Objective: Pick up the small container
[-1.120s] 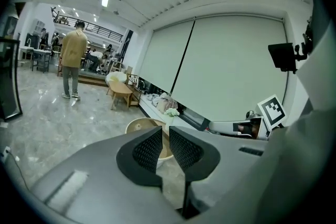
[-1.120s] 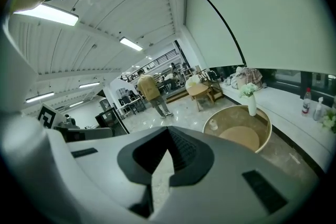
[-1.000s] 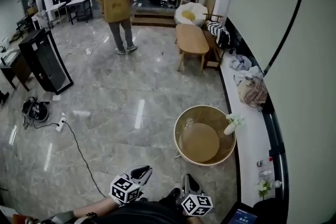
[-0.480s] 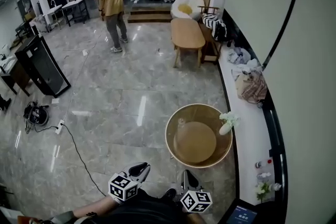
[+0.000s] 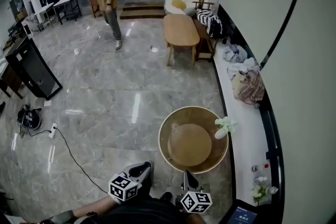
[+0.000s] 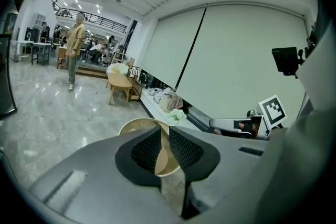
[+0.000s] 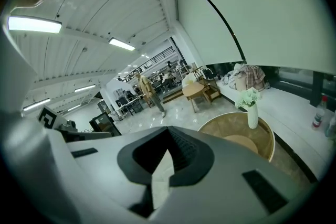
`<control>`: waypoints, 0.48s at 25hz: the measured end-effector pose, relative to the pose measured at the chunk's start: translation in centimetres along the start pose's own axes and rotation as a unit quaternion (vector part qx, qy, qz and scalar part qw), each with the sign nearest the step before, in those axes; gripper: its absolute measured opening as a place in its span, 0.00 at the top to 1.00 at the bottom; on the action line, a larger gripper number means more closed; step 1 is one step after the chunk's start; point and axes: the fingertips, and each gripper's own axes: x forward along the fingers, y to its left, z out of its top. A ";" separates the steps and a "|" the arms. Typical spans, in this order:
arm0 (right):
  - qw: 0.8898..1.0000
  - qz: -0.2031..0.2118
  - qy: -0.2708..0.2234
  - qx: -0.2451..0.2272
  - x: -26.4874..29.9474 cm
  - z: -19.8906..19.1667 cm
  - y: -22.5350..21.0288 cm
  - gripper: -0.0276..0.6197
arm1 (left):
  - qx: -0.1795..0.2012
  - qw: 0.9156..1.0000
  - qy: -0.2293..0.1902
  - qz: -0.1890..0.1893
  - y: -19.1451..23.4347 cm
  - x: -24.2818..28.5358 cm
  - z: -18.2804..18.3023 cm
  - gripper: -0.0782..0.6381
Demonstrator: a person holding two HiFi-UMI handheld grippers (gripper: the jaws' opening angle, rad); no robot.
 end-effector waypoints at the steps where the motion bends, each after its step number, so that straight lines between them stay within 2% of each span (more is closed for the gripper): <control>1: 1.000 -0.007 -0.002 0.001 1.0 0.6 -0.3 0.96 | 0.002 1.000 0.002 -0.005 0.8 0.9 0.6 0.84; 12: 0.996 -0.078 -0.020 0.022 12.3 5.5 -1.6 0.96 | 0.044 0.997 0.024 -0.053 11.1 9.3 8.8 0.84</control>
